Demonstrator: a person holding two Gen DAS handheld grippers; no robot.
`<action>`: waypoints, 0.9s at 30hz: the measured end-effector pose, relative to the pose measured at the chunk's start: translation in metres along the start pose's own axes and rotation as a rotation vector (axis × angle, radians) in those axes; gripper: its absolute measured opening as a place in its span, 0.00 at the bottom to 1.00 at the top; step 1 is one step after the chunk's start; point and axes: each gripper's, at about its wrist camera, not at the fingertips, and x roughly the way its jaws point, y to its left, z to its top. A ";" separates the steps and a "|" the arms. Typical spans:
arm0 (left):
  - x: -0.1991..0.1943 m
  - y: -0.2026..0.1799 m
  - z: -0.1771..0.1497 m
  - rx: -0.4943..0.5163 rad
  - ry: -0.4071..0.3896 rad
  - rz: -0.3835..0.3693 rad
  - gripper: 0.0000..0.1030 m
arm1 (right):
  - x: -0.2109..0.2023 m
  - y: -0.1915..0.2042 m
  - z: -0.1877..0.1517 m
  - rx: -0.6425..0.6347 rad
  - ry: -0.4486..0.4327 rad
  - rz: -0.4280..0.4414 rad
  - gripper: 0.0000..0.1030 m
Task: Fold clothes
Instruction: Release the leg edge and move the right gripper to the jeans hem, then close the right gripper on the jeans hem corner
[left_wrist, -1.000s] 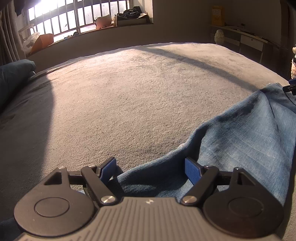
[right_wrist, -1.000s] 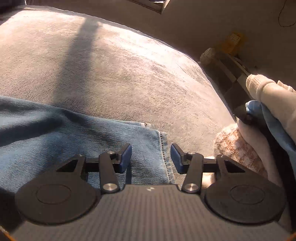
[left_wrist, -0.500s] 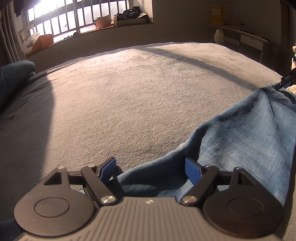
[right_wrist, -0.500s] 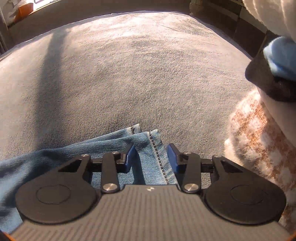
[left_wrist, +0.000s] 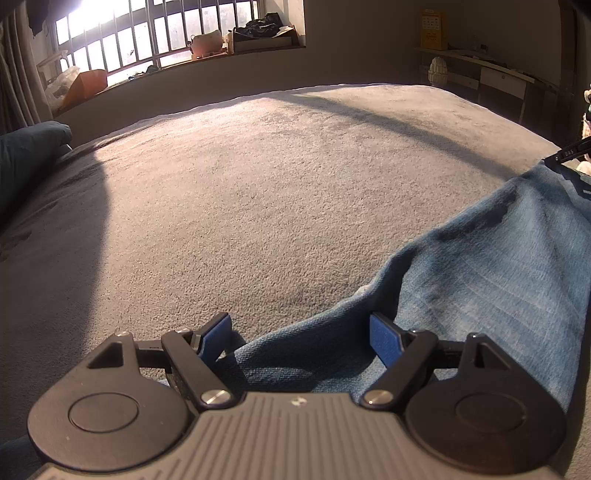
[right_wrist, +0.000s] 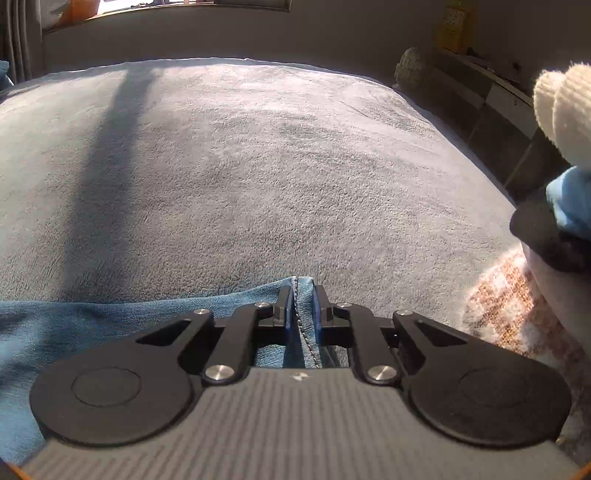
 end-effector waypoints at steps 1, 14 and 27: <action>0.000 0.000 0.000 0.000 0.000 -0.001 0.79 | 0.001 0.001 -0.001 -0.002 -0.002 -0.013 0.21; 0.001 0.004 0.000 -0.012 0.003 -0.012 0.80 | -0.067 0.003 -0.028 0.163 -0.074 -0.032 0.34; 0.001 0.006 -0.001 -0.010 0.001 -0.021 0.80 | -0.040 -0.031 -0.085 0.378 0.013 -0.042 0.00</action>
